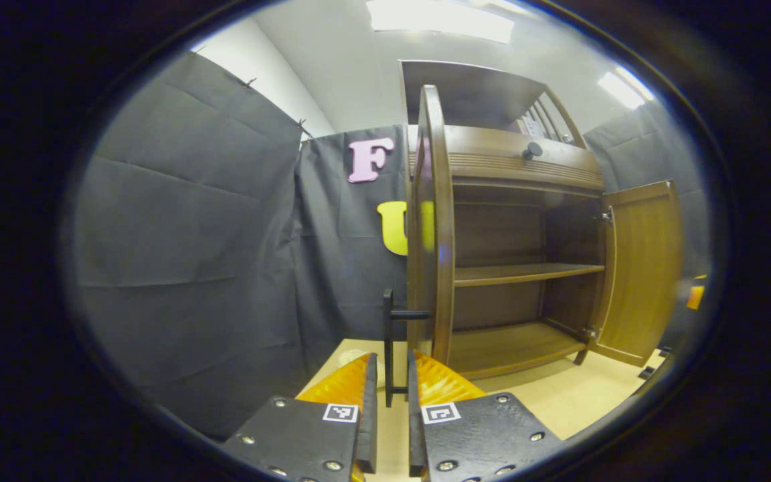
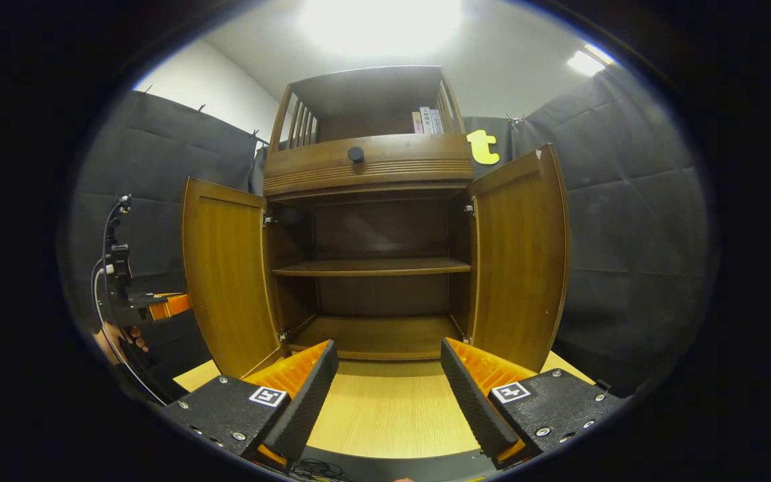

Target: Open the right door of the double-door shoe cabinet with the right hand, and open the left door with the left hand.

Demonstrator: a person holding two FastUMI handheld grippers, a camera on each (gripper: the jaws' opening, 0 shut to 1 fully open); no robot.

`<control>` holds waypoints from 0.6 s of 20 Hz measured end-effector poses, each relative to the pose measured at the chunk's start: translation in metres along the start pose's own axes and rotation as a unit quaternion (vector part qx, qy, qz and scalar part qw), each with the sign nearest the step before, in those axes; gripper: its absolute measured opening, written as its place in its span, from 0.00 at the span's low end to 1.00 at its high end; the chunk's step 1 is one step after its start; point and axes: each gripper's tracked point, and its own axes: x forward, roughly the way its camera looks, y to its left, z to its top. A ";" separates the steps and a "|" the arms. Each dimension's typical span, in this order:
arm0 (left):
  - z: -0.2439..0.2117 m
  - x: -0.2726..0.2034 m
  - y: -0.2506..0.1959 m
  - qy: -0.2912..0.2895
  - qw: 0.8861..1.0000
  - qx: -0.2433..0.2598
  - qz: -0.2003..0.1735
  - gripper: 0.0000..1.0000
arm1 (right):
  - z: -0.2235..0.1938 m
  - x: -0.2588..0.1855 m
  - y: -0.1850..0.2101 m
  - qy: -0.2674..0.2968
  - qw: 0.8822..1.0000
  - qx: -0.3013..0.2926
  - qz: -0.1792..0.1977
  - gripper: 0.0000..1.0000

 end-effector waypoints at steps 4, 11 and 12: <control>0.005 -0.007 -0.002 -0.001 1.000 -0.010 0.022 0.14 | 0.007 -0.001 -0.007 -0.009 1.000 0.004 -0.003 0.95; 0.035 -0.061 -0.024 -0.020 0.999 -0.012 0.022 0.14 | 0.025 -0.011 -0.044 -0.021 1.000 0.009 -0.018 0.95; 0.043 -0.071 -0.039 -0.022 1.000 -0.015 0.017 0.14 | 0.027 -0.015 -0.050 -0.024 0.999 0.009 -0.021 0.95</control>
